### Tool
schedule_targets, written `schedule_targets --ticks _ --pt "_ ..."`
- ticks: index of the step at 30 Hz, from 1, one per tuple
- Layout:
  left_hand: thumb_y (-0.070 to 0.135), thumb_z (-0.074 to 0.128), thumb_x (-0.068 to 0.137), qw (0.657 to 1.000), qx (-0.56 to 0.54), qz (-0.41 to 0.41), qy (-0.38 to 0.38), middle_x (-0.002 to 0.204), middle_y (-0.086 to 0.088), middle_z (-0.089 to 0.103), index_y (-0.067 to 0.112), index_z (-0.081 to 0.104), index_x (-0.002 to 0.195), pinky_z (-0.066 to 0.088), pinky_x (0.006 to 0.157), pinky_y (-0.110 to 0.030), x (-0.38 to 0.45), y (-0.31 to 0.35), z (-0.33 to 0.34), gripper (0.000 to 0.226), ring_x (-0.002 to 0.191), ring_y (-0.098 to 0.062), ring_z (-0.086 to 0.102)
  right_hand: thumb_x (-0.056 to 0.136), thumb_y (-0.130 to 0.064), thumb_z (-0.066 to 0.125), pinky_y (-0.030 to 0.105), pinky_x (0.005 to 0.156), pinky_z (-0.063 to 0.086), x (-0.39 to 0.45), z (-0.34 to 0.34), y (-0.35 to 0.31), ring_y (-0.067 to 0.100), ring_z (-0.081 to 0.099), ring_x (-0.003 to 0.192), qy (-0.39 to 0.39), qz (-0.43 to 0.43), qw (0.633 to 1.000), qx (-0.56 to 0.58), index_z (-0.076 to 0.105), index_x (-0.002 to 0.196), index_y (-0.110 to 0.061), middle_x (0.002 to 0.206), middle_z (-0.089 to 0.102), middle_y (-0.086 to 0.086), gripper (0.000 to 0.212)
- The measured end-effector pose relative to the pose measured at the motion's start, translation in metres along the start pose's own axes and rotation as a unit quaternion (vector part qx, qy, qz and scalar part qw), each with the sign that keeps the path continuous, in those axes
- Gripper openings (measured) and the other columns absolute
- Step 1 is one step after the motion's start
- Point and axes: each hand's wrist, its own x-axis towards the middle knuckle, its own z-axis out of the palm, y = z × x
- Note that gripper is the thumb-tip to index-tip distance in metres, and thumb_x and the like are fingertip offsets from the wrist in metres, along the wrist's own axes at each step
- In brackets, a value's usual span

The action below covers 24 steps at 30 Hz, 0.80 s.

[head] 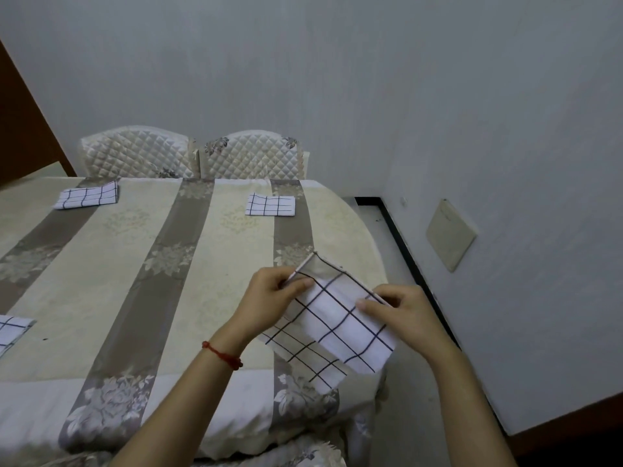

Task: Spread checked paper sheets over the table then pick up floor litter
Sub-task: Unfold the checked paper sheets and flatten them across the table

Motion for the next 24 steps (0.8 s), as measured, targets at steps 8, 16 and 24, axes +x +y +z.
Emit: schedule_targets --ticks 8,16,24 --pt "0.017 0.062 0.085 0.988 -0.069 -0.073 0.118 0.058 -0.001 0.049 0.012 0.056 0.060 0.036 0.059 -0.024 0.003 -0.012 0.002 0.026 0.059 -0.010 0.041 0.081 -0.011 0.068 0.026 0.060 0.037 -0.001 0.000 0.007 0.016 0.046 0.063 0.084 -0.005 0.992 0.093 0.065 0.073 0.008 0.064 0.051 0.011 0.021" --pt "0.036 0.064 0.082 0.981 -0.012 -0.105 0.162 0.077 0.004 0.066 0.021 0.064 0.075 0.047 0.062 -0.019 -0.011 0.008 0.027 0.017 0.069 -0.007 0.061 0.072 -0.013 0.077 0.011 0.045 0.028 0.010 0.031 -0.004 0.003 0.034 0.046 0.117 -0.015 0.990 0.079 0.053 0.054 -0.008 0.043 0.041 -0.011 0.030" --pt "0.023 0.064 0.083 0.950 -0.193 -0.244 0.039 0.062 -0.006 0.063 0.004 0.066 0.068 0.060 0.062 -0.032 -0.009 0.026 0.040 0.024 0.063 -0.018 0.063 0.072 -0.026 0.077 0.015 0.050 0.035 0.004 0.048 -0.004 0.004 0.042 0.051 0.039 -0.017 0.998 -0.052 0.056 0.062 -0.013 0.056 0.052 -0.004 0.026"
